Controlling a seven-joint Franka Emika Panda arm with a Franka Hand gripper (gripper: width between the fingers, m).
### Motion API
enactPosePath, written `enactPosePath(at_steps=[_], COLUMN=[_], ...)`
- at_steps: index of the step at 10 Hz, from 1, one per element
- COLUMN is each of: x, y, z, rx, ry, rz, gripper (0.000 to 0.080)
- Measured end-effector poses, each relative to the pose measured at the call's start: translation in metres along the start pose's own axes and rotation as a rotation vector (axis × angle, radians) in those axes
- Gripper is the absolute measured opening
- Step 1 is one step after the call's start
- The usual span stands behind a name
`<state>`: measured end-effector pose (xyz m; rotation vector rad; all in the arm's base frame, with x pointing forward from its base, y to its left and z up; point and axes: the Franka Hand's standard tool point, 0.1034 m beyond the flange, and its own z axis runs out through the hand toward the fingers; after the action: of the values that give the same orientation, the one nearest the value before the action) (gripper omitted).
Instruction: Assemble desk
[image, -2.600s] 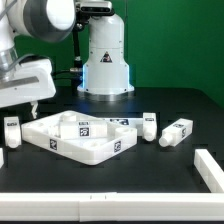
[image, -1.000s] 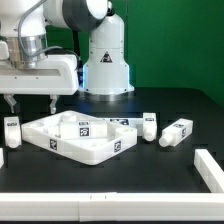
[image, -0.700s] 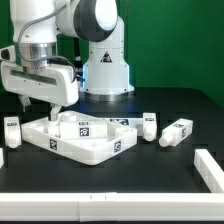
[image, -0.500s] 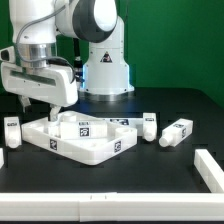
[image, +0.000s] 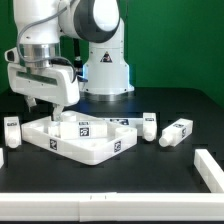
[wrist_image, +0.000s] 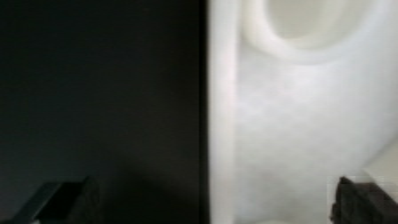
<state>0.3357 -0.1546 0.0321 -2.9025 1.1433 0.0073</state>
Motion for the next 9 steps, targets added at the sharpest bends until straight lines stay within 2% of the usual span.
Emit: enactPosePath(at_steps=[2, 3, 6, 8, 9], x=[-0.004, -0.005, -0.006, -0.003, -0.005], y=[-0.014, -0.016, -0.013, -0.001, -0.001], z=[-0.001, -0.001, 0.000, 0.000, 0.001], rx=[0.011, 0.012, 0.012, 0.008, 0.006], ry=[-0.001, -0.001, -0.013, -0.016, -0.020], rz=[0.011, 0.006, 0.006, -0.007, -0.007], gripper=[0.0649, 0.0649, 0.0649, 0.0649, 0.0649])
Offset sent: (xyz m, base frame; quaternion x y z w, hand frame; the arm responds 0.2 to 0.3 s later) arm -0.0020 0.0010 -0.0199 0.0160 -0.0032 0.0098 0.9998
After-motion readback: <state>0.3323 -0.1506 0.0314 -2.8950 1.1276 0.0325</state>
